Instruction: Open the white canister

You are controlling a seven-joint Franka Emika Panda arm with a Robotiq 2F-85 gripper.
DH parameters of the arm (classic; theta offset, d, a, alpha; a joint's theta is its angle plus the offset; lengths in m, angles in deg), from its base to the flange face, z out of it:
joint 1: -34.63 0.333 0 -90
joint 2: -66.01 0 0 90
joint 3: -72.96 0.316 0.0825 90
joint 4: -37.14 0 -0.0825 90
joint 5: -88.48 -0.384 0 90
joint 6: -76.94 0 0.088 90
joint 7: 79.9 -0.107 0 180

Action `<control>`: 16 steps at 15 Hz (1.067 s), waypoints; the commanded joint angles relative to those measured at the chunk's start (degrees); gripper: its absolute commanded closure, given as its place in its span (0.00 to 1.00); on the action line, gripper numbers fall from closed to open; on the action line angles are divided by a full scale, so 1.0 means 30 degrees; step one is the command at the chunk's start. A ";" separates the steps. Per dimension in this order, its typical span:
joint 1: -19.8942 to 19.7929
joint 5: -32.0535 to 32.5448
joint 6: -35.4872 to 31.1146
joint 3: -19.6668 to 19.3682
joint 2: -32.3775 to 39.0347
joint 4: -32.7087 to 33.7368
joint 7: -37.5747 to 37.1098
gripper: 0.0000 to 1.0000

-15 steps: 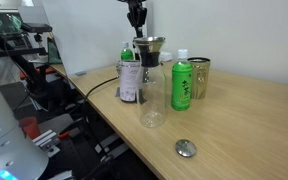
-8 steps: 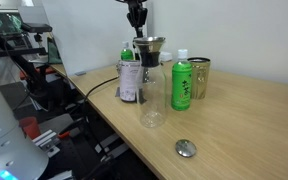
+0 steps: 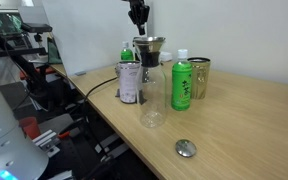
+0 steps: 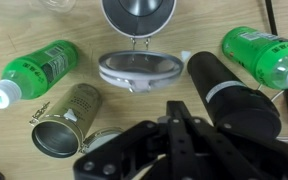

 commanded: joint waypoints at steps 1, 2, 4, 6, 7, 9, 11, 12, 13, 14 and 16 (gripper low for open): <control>0.0136 0.0368 -0.0277 -0.0105 0.0257 0.0345 0.0271 1.00; 0.0136 0.0355 -0.0317 -0.0113 0.0217 0.0370 0.0282 1.00; 0.0142 0.0330 -0.0352 -0.0128 0.0158 0.0429 0.0301 1.00; 0.0165 0.0306 -0.0350 -0.0114 0.0073 0.0472 0.0272 1.00; 0.0175 0.0278 -0.0378 -0.0125 -0.0024 0.0465 0.0300 1.00; 0.0183 0.0183 -0.0449 -0.0172 -0.0267 0.0435 0.0399 1.00; 0.0182 -0.0051 -0.0536 -0.0278 -0.0710 0.0266 0.0613 0.98; 0.0212 -0.0270 -0.0449 -0.0344 -0.1001 0.0187 0.0761 0.95; 0.0253 -0.0580 -0.0238 -0.0445 -0.1361 0.0129 0.0968 0.85; 0.0302 -0.0934 -0.0174 -0.0560 -0.1733 0.0008 0.1229 0.71; 0.0482 -0.2106 -0.0033 -0.0935 -0.2657 -0.0281 0.2209 0.58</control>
